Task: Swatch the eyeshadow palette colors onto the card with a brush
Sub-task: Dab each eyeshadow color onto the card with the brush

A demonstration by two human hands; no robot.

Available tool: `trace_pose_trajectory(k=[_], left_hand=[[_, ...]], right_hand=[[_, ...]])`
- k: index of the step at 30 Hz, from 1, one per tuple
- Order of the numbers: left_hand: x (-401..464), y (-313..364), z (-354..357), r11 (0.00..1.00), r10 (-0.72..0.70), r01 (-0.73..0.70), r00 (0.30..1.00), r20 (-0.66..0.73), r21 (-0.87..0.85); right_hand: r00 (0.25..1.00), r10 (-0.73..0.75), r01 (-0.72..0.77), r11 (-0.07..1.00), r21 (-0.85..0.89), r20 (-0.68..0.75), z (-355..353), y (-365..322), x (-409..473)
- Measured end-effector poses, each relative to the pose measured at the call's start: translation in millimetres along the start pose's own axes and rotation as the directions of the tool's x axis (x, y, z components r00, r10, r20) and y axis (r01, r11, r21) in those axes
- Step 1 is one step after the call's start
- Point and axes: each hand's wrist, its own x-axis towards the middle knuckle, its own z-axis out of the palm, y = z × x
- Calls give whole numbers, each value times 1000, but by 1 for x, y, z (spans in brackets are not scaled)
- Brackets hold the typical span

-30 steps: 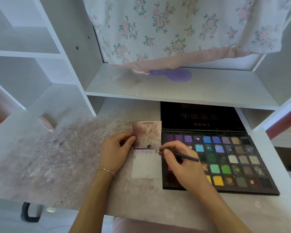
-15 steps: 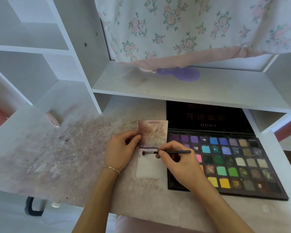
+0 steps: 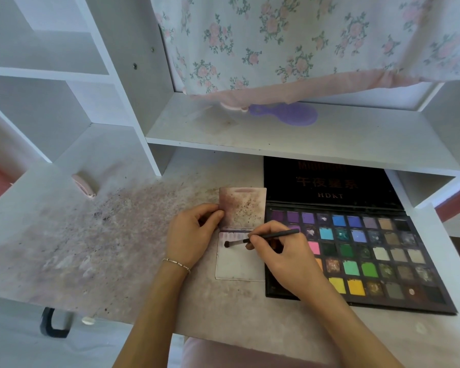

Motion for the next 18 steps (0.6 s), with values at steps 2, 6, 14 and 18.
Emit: trace_pose_trajectory(k=[2, 6, 14, 18], left_hand=[[0, 0, 0, 1000, -2, 2, 1000, 1, -7], [0, 0, 0, 1000, -1, 1, 1000, 1, -4], [0, 0, 0, 1000, -10, 10, 1000, 0, -18], [0, -1, 0, 1000, -7, 7, 1000, 2, -12]], right_hand=[[1000, -16, 16, 1000, -5, -6, 0, -1, 0], [999, -37, 37, 999, -26, -16, 0, -1, 0], [999, -37, 36, 999, -18, -16, 0, -1, 0], [999, -45, 44, 998, -33, -6, 0, -1, -1]])
